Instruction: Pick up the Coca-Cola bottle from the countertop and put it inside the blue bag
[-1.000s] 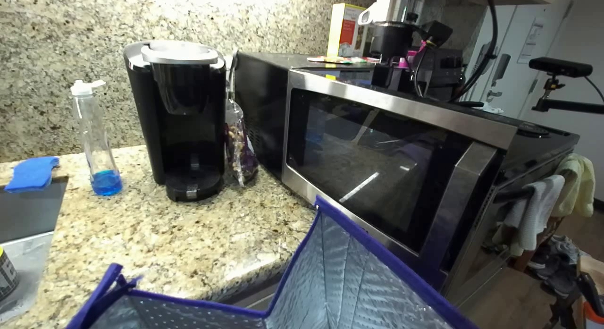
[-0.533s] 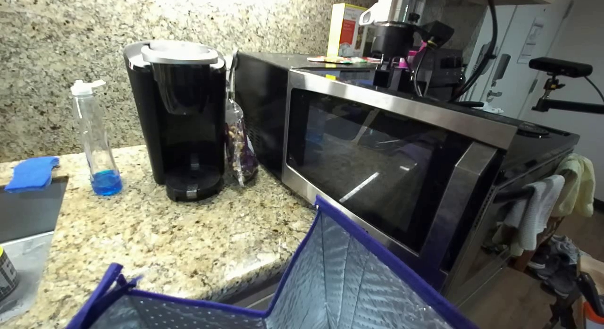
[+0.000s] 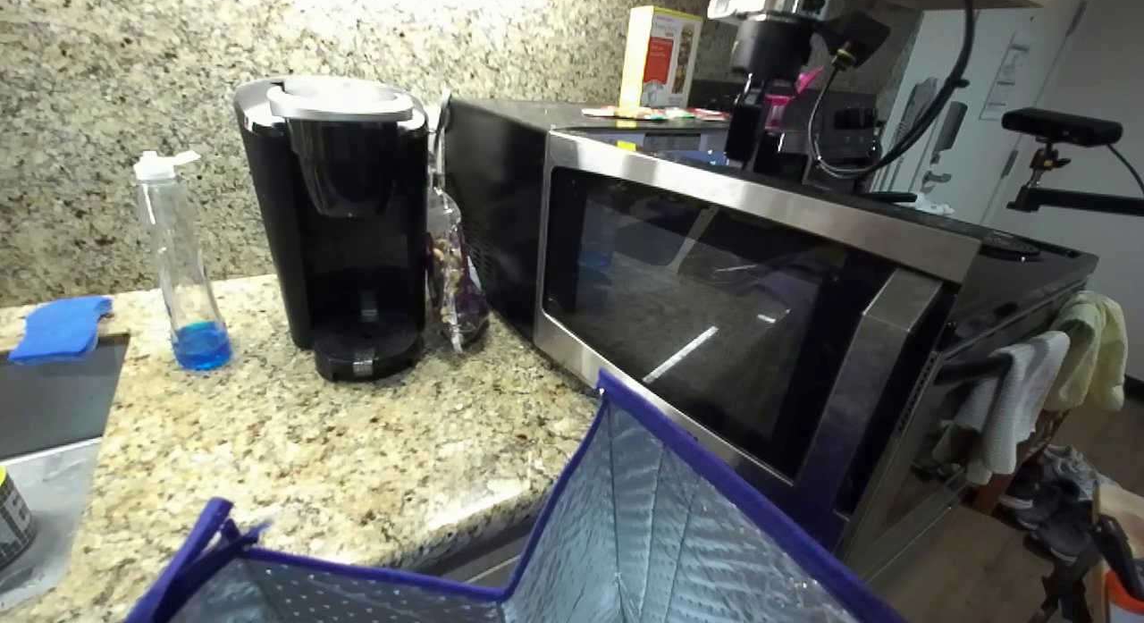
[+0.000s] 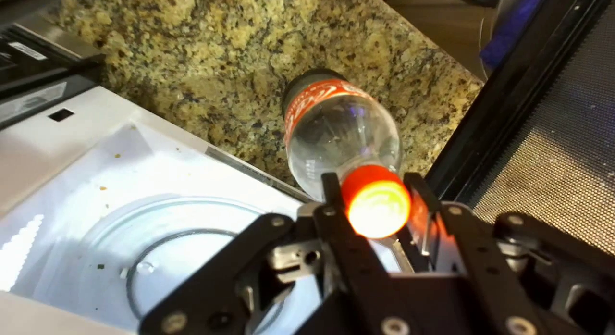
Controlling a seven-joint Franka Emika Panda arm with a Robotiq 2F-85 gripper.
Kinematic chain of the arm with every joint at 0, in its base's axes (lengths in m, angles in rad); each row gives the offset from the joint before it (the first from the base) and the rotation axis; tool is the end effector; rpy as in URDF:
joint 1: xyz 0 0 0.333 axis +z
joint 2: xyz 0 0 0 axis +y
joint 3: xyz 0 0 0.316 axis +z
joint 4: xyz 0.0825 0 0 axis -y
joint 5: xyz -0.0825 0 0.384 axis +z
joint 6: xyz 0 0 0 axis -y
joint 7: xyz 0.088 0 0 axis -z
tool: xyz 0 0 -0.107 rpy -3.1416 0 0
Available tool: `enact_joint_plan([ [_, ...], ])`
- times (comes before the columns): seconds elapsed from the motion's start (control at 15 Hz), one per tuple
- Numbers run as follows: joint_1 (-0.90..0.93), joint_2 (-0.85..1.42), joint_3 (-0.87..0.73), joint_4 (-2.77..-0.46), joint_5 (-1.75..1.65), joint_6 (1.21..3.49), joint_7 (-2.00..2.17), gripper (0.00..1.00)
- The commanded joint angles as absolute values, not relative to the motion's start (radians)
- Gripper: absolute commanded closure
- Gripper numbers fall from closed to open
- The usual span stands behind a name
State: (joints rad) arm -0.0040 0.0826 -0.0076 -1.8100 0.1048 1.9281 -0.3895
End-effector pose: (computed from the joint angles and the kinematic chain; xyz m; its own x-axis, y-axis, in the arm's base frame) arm 0.5906 0.0005 0.4945 0.9404 0.3330 0.0686 0.3378 -0.9379 -0.0784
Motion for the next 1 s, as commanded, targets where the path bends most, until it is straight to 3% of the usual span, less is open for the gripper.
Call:
enact_joint_plan([
  [0.0,-0.013,-0.125,-0.013,-1.94,0.068,1.95,-0.376,0.89],
  [0.53,0.061,-0.461,0.077,-1.941,-0.076,1.727,-0.267,0.89],
  [0.93,0.154,-0.484,0.29,-1.756,-0.19,1.497,-0.123,0.89],
])
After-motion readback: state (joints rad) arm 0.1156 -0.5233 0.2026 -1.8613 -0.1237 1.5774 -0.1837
